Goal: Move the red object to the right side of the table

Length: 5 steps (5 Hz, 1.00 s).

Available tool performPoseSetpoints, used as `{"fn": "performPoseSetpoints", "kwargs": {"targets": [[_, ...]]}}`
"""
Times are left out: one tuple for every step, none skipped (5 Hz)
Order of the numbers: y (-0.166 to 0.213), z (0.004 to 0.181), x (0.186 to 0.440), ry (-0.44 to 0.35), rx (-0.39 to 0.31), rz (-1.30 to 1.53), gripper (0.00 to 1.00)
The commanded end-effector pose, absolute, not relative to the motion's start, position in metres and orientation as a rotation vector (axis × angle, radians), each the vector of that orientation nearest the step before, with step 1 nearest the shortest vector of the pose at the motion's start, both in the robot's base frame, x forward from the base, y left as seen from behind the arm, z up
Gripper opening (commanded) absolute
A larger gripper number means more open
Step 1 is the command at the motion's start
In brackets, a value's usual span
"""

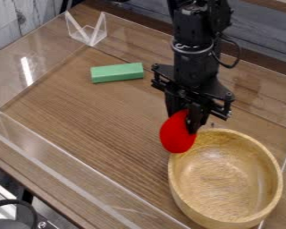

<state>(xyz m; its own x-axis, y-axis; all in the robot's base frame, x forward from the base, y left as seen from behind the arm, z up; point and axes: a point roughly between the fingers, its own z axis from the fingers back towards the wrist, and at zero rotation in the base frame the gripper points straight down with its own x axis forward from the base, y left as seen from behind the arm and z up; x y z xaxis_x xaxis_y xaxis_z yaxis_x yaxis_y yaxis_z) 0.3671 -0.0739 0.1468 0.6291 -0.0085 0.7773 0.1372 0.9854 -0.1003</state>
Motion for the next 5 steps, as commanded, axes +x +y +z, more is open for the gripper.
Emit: {"fn": "performPoseSetpoints", "kwargs": {"targets": [[-0.08, 0.181, 0.37, -0.98, -0.182, -0.089, 0.0], [-0.083, 0.186, 0.37, -0.998, -0.193, -0.081, 0.0], [-0.084, 0.189, 0.369, -1.015, -0.198, -0.071, 0.0], [-0.086, 0.192, 0.369, -1.031, -0.207, -0.065, 0.0], [-0.09, 0.192, 0.367, -1.046, -0.219, -0.06, 0.0]]}}
